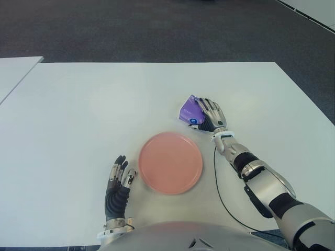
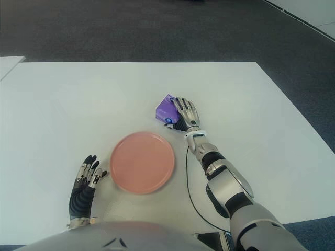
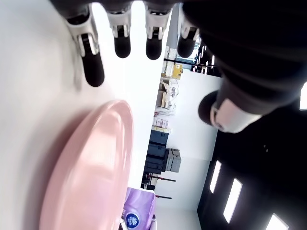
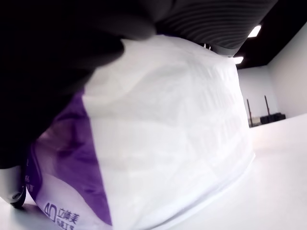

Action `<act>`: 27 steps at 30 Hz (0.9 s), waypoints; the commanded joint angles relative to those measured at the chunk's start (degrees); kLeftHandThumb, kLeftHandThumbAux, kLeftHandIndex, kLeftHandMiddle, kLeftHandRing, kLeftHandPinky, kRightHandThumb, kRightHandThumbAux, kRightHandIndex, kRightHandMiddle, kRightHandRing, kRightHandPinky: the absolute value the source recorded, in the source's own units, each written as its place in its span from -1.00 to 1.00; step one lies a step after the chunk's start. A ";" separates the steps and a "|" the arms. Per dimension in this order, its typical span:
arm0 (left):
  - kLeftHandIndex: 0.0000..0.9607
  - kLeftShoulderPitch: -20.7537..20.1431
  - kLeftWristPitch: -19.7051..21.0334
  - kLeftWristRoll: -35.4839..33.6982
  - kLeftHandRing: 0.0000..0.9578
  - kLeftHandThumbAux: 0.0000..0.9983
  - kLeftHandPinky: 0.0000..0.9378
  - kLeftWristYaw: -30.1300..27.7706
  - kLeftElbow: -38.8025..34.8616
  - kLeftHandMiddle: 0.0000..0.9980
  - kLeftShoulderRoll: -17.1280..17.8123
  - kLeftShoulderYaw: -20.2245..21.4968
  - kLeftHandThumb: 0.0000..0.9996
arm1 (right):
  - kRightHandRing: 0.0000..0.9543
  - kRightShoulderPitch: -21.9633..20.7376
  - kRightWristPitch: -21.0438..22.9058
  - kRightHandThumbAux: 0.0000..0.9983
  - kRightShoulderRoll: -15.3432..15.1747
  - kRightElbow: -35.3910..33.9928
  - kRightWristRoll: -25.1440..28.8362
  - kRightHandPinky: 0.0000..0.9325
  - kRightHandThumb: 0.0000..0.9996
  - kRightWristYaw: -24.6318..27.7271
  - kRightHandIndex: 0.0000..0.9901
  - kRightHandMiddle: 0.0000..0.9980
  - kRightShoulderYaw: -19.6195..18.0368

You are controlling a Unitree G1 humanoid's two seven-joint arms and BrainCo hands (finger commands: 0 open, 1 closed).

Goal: Put the tissue paper into the plate.

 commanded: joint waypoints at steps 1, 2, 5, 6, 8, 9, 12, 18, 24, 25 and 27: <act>-0.94 1.67 2.56 -2.57 -0.90 0.23 -0.92 0.99 -3.44 -0.83 -4.71 -5.04 -0.79 | -1.00 9.54 5.06 0.15 3.46 8.26 -3.82 -0.98 -0.54 17.99 -1.00 -0.97 6.81; -0.94 1.71 2.56 -2.70 -0.90 0.23 -0.91 0.97 -3.50 -0.83 -4.71 -5.08 -0.79 | -1.00 9.50 5.12 0.14 3.45 8.26 -3.85 -0.98 -0.54 18.27 -1.00 -0.96 6.87; -0.94 1.86 2.48 -2.77 -0.90 0.23 -0.91 0.93 -3.70 -0.83 -4.61 -5.14 -0.79 | -0.99 9.58 5.28 0.12 3.43 8.21 -3.81 -0.98 -0.52 18.65 -1.00 -0.96 6.97; -0.94 1.91 2.46 -2.72 -0.90 0.23 -0.91 0.93 -3.76 -0.83 -4.56 -5.15 -0.78 | -0.96 9.63 5.33 0.11 3.43 8.17 -3.77 -0.94 -0.49 18.71 -1.00 -0.93 7.01; -0.94 2.02 2.46 -2.49 -0.90 0.23 -0.91 0.93 -3.86 -0.83 -4.42 -5.19 -0.77 | -0.88 9.87 5.42 0.10 3.42 8.02 -3.63 -0.81 -0.43 18.69 -0.98 -0.85 7.08; -0.94 2.08 2.47 -2.43 -0.89 0.22 -0.91 0.94 -3.90 -0.83 -4.37 -5.21 -0.77 | -0.83 9.98 5.48 0.09 3.41 7.93 -3.55 -0.74 -0.39 18.59 -0.96 -0.80 7.12; -0.94 2.23 2.62 -2.30 -0.89 0.21 -0.94 0.96 -4.16 -0.82 -4.24 -5.28 -0.75 | -0.54 10.18 5.72 0.10 3.40 7.69 -3.42 -0.48 -0.21 17.85 -0.69 -0.50 7.30; -0.93 2.57 2.89 -1.72 -0.90 0.21 -0.96 1.20 -4.93 -0.83 -4.12 -5.34 -0.74 | -0.03 10.67 6.66 0.36 3.43 7.12 -3.90 -0.14 0.42 14.31 -0.23 -0.01 8.14; -0.92 2.87 3.28 -1.86 -0.91 0.21 -0.98 1.20 -5.75 -0.83 -4.09 -5.48 -0.74 | 0.25 11.02 7.54 0.36 4.01 7.71 -3.75 0.15 0.65 12.71 -0.20 0.04 8.54; -0.92 2.97 3.43 -1.78 -0.91 0.21 -0.98 1.28 -5.96 -0.83 -4.08 -5.54 -0.73 | 0.26 11.06 7.51 0.36 4.04 7.71 -3.63 0.16 0.66 12.46 -0.19 0.04 8.51; -0.92 3.15 3.69 -1.53 -0.92 0.21 -0.97 1.41 -6.34 -0.84 -4.04 -5.65 -0.73 | 0.32 11.12 7.40 0.36 4.05 7.67 -3.44 0.23 0.68 12.09 -0.18 0.04 8.45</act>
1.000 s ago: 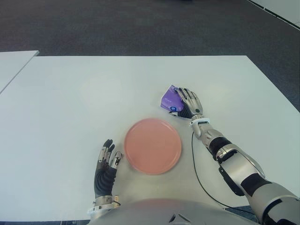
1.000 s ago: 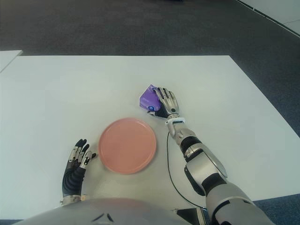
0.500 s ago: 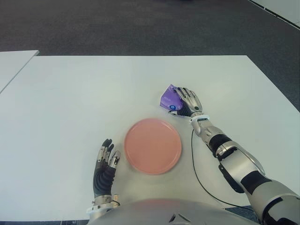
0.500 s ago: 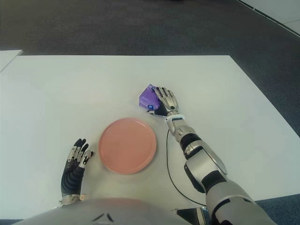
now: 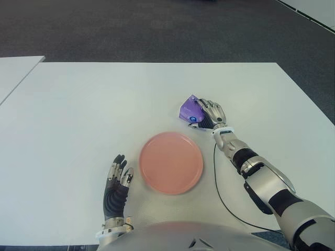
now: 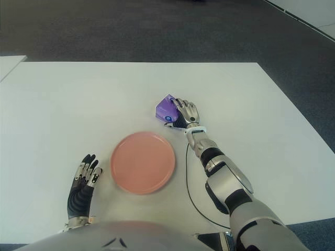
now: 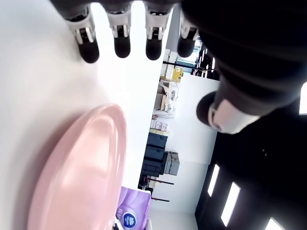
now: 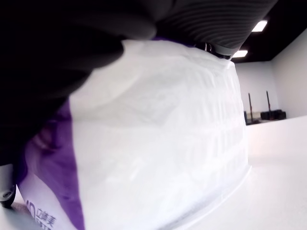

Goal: Put the tissue paper into the plate.

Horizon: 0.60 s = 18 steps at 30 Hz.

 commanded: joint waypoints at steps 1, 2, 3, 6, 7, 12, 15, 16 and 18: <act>-0.92 2.53 2.04 -0.82 -0.92 0.20 -0.97 1.46 -3.32 -0.84 -4.16 -5.65 -0.73 | 0.35 13.13 2.76 0.36 3.96 7.72 -3.33 0.27 0.68 9.52 -0.18 0.04 5.86; -0.92 2.49 2.15 -0.66 -0.92 0.20 -0.97 1.50 -3.37 -0.84 -4.15 -5.63 -0.73 | 0.36 13.13 2.73 0.36 3.99 7.75 -3.30 0.28 0.68 9.36 -0.18 0.04 5.86; -0.92 2.46 2.24 -0.55 -0.92 0.20 -0.98 1.52 -3.40 -0.84 -4.15 -5.60 -0.73 | 0.38 13.13 2.72 0.36 4.02 7.78 -3.28 0.32 0.69 9.24 -0.18 0.04 5.86; -0.92 2.52 2.34 0.23 -0.93 0.19 -0.99 1.59 -3.67 -0.85 -3.95 -5.65 -0.74 | 0.43 13.11 2.68 0.36 3.97 7.79 -3.39 0.36 0.69 8.69 -0.18 0.03 5.99; -0.92 2.56 2.33 0.52 -0.93 0.18 -1.00 1.62 -3.76 -0.85 -3.88 -5.68 -0.74 | 0.44 13.09 2.67 0.36 3.91 7.78 -3.42 0.37 0.69 8.52 -0.18 0.03 6.03; -0.92 2.29 2.47 0.84 -0.94 0.16 -1.00 1.72 -3.73 -0.85 -3.99 -5.59 -0.72 | 0.49 12.86 2.51 0.36 3.68 7.66 -3.29 0.43 0.69 7.84 -0.18 0.03 6.11; -0.90 2.09 2.59 0.26 -0.93 0.17 -0.98 1.61 -3.56 -0.85 -4.21 -5.54 -0.70 | 0.51 12.82 2.65 0.36 3.66 7.63 -3.12 0.51 0.70 7.15 -0.18 0.03 6.14; -0.90 2.04 2.62 0.01 -0.93 0.17 -0.97 1.53 -3.51 -0.84 -4.24 -5.54 -0.70 | 0.51 12.81 2.74 0.36 3.66 7.64 -3.06 0.52 0.70 6.88 -0.18 0.03 6.14; -0.90 1.89 2.70 -0.36 -0.92 0.18 -0.96 1.41 -3.42 -0.84 -4.29 -5.50 -0.69 | 0.53 12.72 2.94 0.36 3.67 7.65 -2.90 0.57 0.70 6.50 -0.18 0.04 6.08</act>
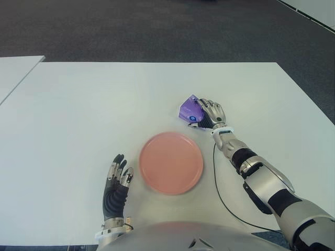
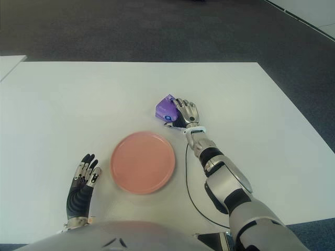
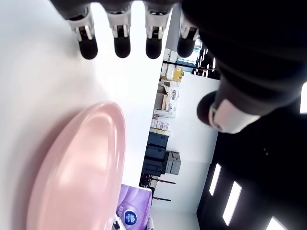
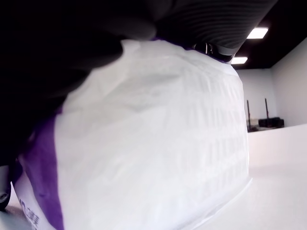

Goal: Put the tissue paper into the plate.

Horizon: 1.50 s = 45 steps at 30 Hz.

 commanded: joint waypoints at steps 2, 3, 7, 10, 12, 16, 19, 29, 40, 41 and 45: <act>-0.90 0.81 1.78 -1.14 -0.92 0.18 -0.96 1.26 -2.18 -0.84 -4.34 -4.88 -0.69 | 0.55 12.62 1.88 0.36 3.42 7.64 -2.70 0.60 0.70 8.07 -0.18 0.04 4.93; -0.90 0.75 1.83 -1.20 -0.92 0.18 -0.97 1.25 -2.13 -0.84 -4.34 -4.83 -0.69 | 0.56 12.57 2.03 0.36 3.42 7.58 -2.50 0.61 0.70 7.71 -0.19 0.05 4.72; -0.90 0.59 2.03 -1.12 -0.92 0.19 -0.99 1.33 -2.01 -0.84 -4.34 -4.58 -0.71 | 0.61 12.27 2.20 0.36 3.33 7.27 -1.95 0.67 0.70 6.94 -0.19 0.06 4.14; -0.91 0.56 2.07 -0.83 -0.92 0.21 -0.97 1.57 -1.87 -0.85 -4.41 -4.36 -0.74 | 0.65 12.03 2.11 0.36 3.20 6.89 -1.54 0.71 0.70 6.34 -0.20 0.06 3.71; -0.92 0.55 2.08 -0.75 -0.92 0.23 -0.95 1.65 -1.80 -0.85 -4.46 -4.28 -0.76 | 0.68 11.88 1.97 0.36 3.14 6.72 -1.40 0.73 0.70 6.13 -0.20 0.06 3.57; -0.93 0.38 2.56 -1.79 -0.92 0.24 -0.95 1.66 -1.82 -0.86 -4.85 -4.11 -0.78 | 0.71 9.93 1.18 0.36 2.52 4.45 -0.77 0.75 0.70 6.66 -0.21 0.07 3.00; -0.93 0.13 2.79 -2.08 -0.92 0.24 -0.95 1.68 -1.73 -0.86 -4.87 -3.96 -0.79 | 0.72 9.16 0.82 0.36 2.25 3.56 -0.46 0.75 0.70 6.70 -0.21 0.07 2.68; -0.92 -1.19 2.93 -2.48 -0.92 0.23 -0.97 1.44 -0.49 -0.84 -4.46 -3.49 -0.79 | 0.71 7.82 0.63 0.37 0.35 0.24 0.40 0.73 0.70 6.98 -0.21 0.07 1.99; -0.94 -2.25 2.20 -2.08 -0.93 0.23 -0.97 1.33 0.98 -0.85 -3.98 -2.56 -0.82 | 0.70 7.15 1.18 0.37 -3.28 -6.60 1.32 0.72 0.70 8.76 -0.21 0.07 0.91; -0.94 -2.24 2.09 -2.25 -0.93 0.23 -0.97 1.28 1.17 -0.85 -4.00 -2.48 -0.82 | 0.70 6.87 1.18 0.37 -4.08 -8.22 1.25 0.71 0.70 8.72 -0.21 0.07 0.71; -0.93 -2.37 1.79 -2.72 -0.92 0.23 -0.96 1.04 1.52 -0.85 -3.98 -2.38 -0.81 | 0.70 7.01 1.77 0.37 -6.25 -13.84 0.87 0.72 0.70 9.39 -0.21 0.07 0.02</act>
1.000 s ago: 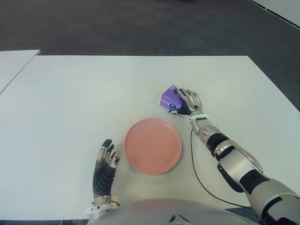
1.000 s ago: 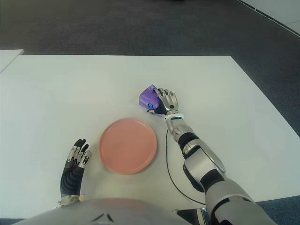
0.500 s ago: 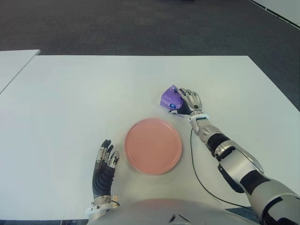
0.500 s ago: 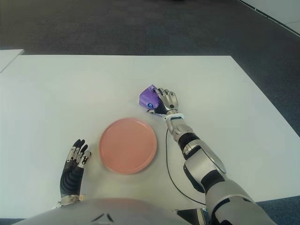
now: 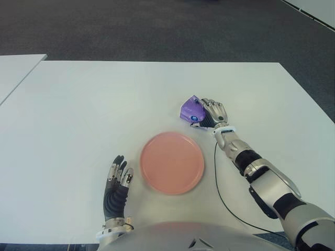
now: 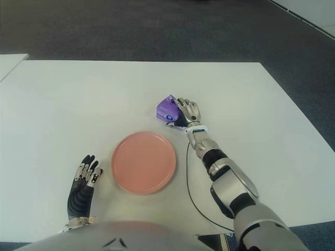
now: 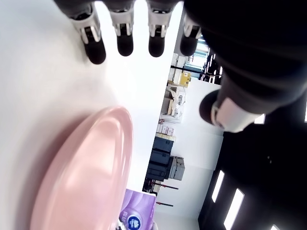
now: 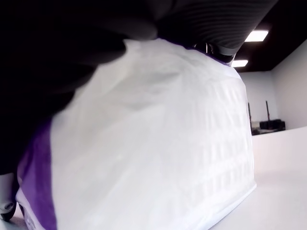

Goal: Put the tissue paper into the plate.

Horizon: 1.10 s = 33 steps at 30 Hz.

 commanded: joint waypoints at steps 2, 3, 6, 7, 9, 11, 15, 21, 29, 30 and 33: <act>-0.93 -1.46 0.32 -0.42 -0.92 0.23 -0.96 0.37 1.22 -0.84 -3.73 -2.18 -0.80 | 0.72 4.68 1.57 0.37 -3.13 -7.46 -0.86 0.74 0.70 6.28 -0.21 0.08 -0.30; -0.93 -1.56 0.21 -0.21 -0.92 0.23 -0.97 0.33 1.33 -0.84 -3.60 -2.14 -0.80 | 0.72 4.98 2.04 0.36 -3.79 -9.49 -0.91 0.74 0.70 7.05 -0.21 0.08 -0.70; -0.93 -1.76 0.22 0.36 -0.93 0.22 -0.97 0.36 1.52 -0.85 -3.28 -2.08 -0.80 | 0.73 6.37 3.94 0.36 -6.02 -16.50 -1.15 0.73 0.70 9.77 -0.21 0.08 -2.35; -0.93 -1.79 0.28 0.41 -0.93 0.22 -0.97 0.37 1.53 -0.85 -3.25 -2.06 -0.81 | 0.73 6.82 4.49 0.36 -6.45 -18.12 -1.32 0.73 0.70 10.40 -0.21 0.08 -2.77; -0.94 -1.85 0.46 0.37 -0.93 0.22 -0.97 0.42 1.54 -0.85 -3.25 -2.00 -0.81 | 0.73 7.60 5.37 0.36 -6.95 -20.49 -1.70 0.73 0.70 11.29 -0.20 0.08 -3.43; -0.94 -1.91 0.60 -0.13 -0.93 0.22 -0.96 0.39 1.54 -0.86 -3.41 -1.92 -0.82 | 0.73 8.42 6.11 0.36 -7.48 -22.84 -2.01 0.72 0.70 11.95 -0.20 0.08 -4.19; -0.94 -2.00 0.78 -1.42 -0.93 0.23 -0.95 0.28 1.53 -0.85 -3.79 -1.79 -0.81 | 0.72 9.70 7.66 0.36 -7.76 -26.52 -2.90 0.72 0.70 12.98 -0.20 0.08 -5.43; -0.93 -2.34 0.68 -1.60 -0.91 0.24 -0.91 0.45 1.84 -0.85 -3.75 -1.44 -0.80 | 0.71 11.48 9.49 0.36 -8.10 -32.75 -4.39 0.70 0.70 13.11 -0.20 0.07 -7.26; -0.93 -2.82 -0.15 -0.86 -0.89 0.23 -0.91 0.64 2.34 -0.83 -3.62 -1.16 -0.78 | 0.69 14.90 9.72 0.36 -9.77 -42.51 -7.75 0.65 0.71 15.71 -0.20 0.07 -8.42; -0.93 -2.85 -0.24 -0.87 -0.89 0.24 -0.91 0.60 2.38 -0.83 -3.61 -1.16 -0.77 | 0.69 15.16 9.59 0.36 -9.84 -42.95 -8.16 0.64 0.71 15.76 -0.20 0.07 -8.38; -0.92 -2.89 -0.46 -0.91 -0.88 0.24 -0.91 0.55 2.47 -0.82 -3.60 -1.19 -0.76 | 0.69 15.76 9.37 0.36 -9.85 -43.85 -8.97 0.63 0.71 15.92 -0.20 0.07 -8.45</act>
